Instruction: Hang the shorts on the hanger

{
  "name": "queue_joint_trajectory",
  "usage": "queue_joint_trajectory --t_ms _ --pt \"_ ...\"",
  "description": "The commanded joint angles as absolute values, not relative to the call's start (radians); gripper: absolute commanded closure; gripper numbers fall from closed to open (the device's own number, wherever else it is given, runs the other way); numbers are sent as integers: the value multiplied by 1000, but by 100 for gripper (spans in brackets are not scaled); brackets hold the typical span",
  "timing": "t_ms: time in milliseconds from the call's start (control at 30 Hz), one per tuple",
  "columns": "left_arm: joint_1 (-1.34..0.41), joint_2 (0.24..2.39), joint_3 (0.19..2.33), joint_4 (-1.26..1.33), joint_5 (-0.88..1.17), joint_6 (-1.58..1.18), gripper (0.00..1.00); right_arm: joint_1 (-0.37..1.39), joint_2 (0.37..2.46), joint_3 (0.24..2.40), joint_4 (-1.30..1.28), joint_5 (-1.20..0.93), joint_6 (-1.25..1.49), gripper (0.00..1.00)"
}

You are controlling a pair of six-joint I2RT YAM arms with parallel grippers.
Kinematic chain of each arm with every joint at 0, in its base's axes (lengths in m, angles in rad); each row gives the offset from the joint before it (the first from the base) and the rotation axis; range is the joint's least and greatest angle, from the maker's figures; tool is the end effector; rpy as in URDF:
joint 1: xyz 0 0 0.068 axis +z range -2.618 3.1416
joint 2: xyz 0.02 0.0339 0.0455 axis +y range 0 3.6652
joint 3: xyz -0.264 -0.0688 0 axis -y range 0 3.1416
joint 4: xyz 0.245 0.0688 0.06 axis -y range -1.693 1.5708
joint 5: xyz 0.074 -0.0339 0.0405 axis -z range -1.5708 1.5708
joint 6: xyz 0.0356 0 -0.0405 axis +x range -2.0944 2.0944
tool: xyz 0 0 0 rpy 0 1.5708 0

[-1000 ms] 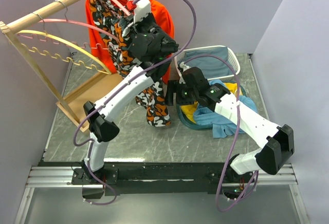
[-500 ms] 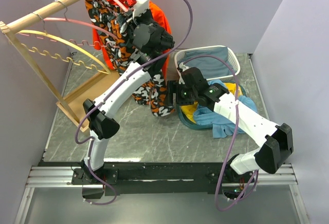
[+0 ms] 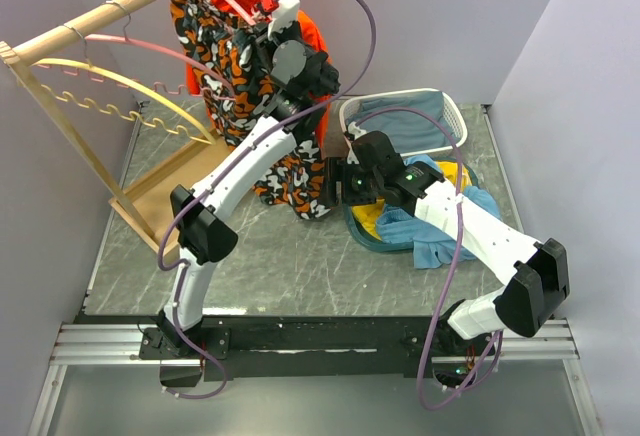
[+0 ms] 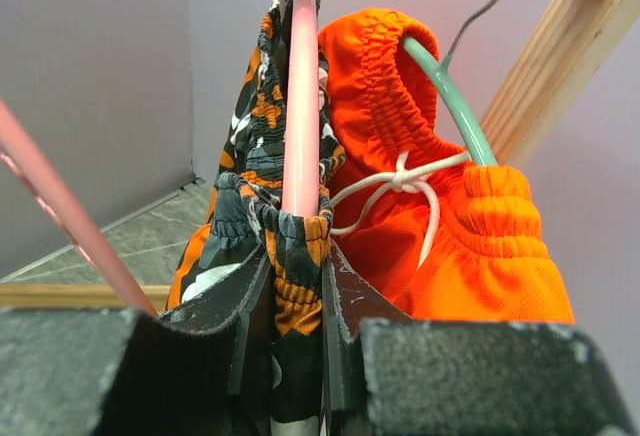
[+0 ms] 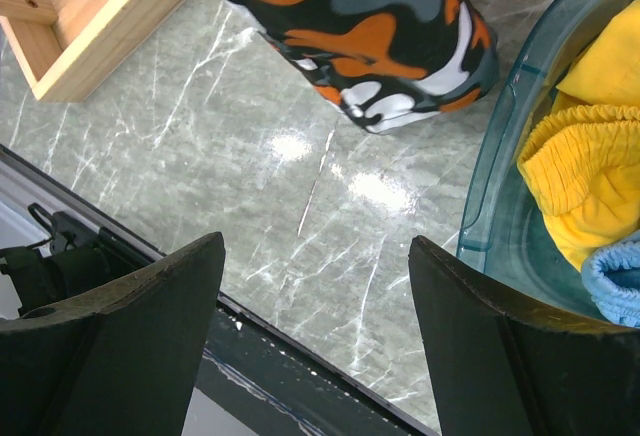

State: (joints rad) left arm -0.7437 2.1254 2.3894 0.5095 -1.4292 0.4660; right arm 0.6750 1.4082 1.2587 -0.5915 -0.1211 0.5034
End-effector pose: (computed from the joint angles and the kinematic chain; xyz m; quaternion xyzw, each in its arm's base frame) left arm 0.3451 -0.2695 0.5150 -0.3301 0.5846 0.1556 0.7246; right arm 0.2387 0.1965 0.3231 -0.1026 0.9080 0.2696 0.3037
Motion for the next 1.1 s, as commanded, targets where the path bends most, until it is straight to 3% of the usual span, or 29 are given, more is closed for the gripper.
queue_joint_trajectory --t_ms 0,133,167,233,367,500,567,900,1067 --pt "-746 2098 2404 534 -1358 427 86 669 1399 1272 -561 -126 495 19" --pt "-749 2089 2399 465 -1353 377 74 670 1390 1264 -558 -123 495 19" --pt "-755 2080 2392 468 -1353 377 62 670 1385 1262 -558 -123 497 19" --pt "-764 2071 2362 471 -1348 377 54 670 1378 1261 -557 -121 499 19" --pt "-796 2051 2336 486 -1351 393 20 669 1364 1258 -558 -117 502 19" --pt "-850 2036 2321 528 -1351 448 5 672 1333 1244 -554 -92 511 18" --pt "-883 2019 2310 534 -1353 468 1 670 1307 1233 -552 -72 515 18" --pt "-1061 1936 2260 413 -1373 440 3 670 1167 1122 -509 34 561 18" --pt "-1164 1902 2261 181 -1365 309 4 670 1085 1059 -468 55 594 18"
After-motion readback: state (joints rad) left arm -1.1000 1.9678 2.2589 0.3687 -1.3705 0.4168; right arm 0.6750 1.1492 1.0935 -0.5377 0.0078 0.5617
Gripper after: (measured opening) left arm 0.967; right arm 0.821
